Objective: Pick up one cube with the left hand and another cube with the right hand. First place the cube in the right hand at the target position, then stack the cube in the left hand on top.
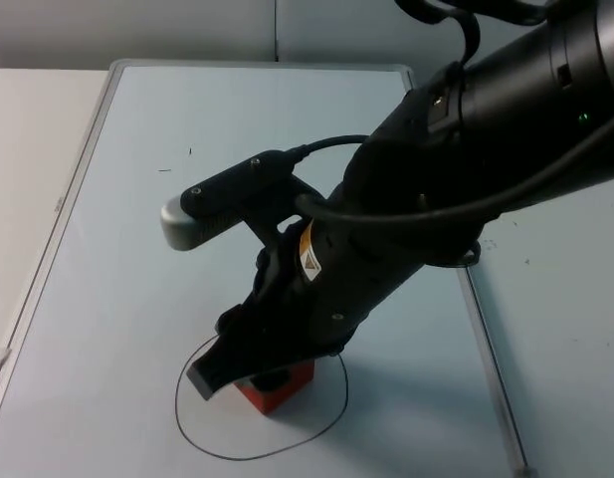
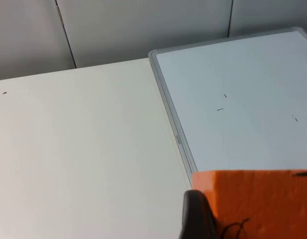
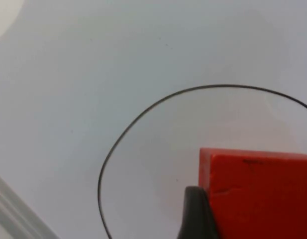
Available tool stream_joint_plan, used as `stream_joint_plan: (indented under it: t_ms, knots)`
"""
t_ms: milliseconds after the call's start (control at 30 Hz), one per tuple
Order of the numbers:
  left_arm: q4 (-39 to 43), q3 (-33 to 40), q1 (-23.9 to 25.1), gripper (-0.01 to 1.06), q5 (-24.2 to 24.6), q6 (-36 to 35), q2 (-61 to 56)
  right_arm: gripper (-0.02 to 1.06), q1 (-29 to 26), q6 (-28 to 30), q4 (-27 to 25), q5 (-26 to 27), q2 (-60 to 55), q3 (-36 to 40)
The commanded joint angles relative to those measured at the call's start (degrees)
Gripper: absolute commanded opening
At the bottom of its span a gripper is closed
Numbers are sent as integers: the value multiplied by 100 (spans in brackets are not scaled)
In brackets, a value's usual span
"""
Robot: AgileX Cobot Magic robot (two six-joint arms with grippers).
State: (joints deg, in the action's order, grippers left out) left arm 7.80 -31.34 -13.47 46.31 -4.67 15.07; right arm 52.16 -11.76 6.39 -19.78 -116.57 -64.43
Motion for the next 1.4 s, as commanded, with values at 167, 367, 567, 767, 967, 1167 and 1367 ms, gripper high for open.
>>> stream_joint_plan:
  t_ms: [167, 367, 567, 767, 967, 1167, 1367]
  knots:
    - [12, 12, -47, 0, -111, -1, -35, 0, 42, -5, 39, -638, -128, 16]
    - [12, 12, -47, 0, -111, -1, -35, 0, 42, -5, 86, -801, -128, 27]
    - [12, 12, -47, 0, -111, -1, -35, 0, 42, -5, 86, -915, -128, 27]
    - [12, 12, -47, 0, -111, -1, -35, 8, 42, -29, 15, -914, -128, 27]
    - [12, 12, -47, 0, -111, -1, -35, 59, 42, -29, -41, -971, 59, 27]
    - [12, 12, -47, 0, -111, -1, -35, 93, 42, -6, -46, -1076, 429, 17]
    - [12, 12, -47, 0, -111, -1, -35, 96, 42, 93, -46, -1268, 1534, 17]
